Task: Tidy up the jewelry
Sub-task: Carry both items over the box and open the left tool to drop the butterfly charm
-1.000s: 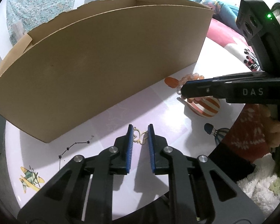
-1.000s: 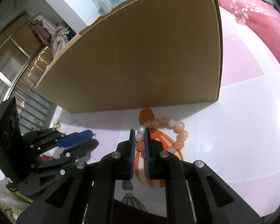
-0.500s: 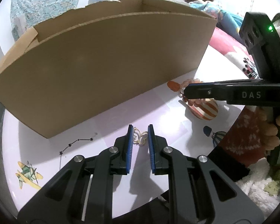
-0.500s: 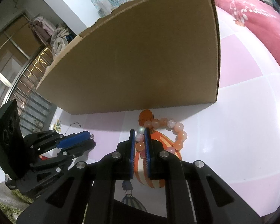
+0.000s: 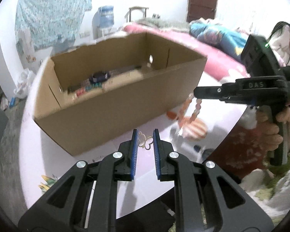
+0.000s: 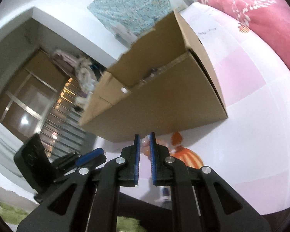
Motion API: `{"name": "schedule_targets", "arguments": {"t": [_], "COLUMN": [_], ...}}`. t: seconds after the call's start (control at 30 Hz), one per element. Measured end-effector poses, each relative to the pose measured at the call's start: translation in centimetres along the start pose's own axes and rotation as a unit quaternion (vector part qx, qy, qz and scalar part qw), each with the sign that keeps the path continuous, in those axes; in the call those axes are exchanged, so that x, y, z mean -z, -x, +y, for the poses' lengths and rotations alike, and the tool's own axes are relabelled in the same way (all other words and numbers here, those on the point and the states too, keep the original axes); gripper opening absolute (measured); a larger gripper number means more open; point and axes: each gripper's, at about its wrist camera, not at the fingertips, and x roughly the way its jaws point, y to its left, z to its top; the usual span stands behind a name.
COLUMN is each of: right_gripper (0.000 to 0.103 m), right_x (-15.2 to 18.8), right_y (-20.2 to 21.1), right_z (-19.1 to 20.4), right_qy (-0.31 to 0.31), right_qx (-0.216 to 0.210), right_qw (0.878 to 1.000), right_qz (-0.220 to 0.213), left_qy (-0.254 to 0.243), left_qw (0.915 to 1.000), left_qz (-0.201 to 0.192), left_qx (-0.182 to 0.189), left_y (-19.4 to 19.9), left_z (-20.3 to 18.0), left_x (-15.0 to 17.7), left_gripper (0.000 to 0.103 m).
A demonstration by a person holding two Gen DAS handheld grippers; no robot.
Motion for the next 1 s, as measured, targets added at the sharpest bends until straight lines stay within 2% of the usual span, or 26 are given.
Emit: {"name": "schedule_targets", "arguments": {"t": [0.27,0.33,0.43,0.5,0.67,0.77,1.0], "right_gripper": [0.01,0.01,0.01,0.01,0.01,0.01,0.01], "right_x": [-2.9,-4.2,-6.2,-7.3,-9.6,-10.3,-10.8], "right_y": [2.4,2.9,3.4,3.3,1.7,0.1,-2.1], "right_z": [4.3,5.1,5.9,6.2,5.5,4.3,2.7], "right_qy": [0.042,0.054,0.071,0.079,0.083,0.076,0.058], "right_qx": [-0.053,-0.064,-0.074,-0.071,-0.053,-0.036,-0.015], "right_qw": [0.997,0.995,0.992,0.992,0.993,0.996,0.998], "right_qz": [-0.042,-0.054,-0.067,-0.072,-0.061,-0.041,-0.008], "left_qy": [-0.015,-0.019,-0.013,-0.001,0.055,0.094,0.131], "left_qw": [0.9971,0.9959,0.9957,0.9967,0.9974,0.9921,0.982], "left_qz": [-0.073,-0.088,-0.089,-0.078,-0.005,0.041,0.102], "left_qx": [0.015,0.013,0.019,0.024,0.045,0.073,0.09], "left_y": [4.3,4.6,3.6,2.3,-3.5,-7.2,-11.3], "left_z": [0.3,0.5,1.2,1.9,4.6,5.8,6.5], "left_x": [-4.6,-6.1,-8.3,-9.4,-11.0,-10.5,-9.6], "left_gripper": [0.014,0.014,0.014,0.014,0.014,0.014,0.014]}}
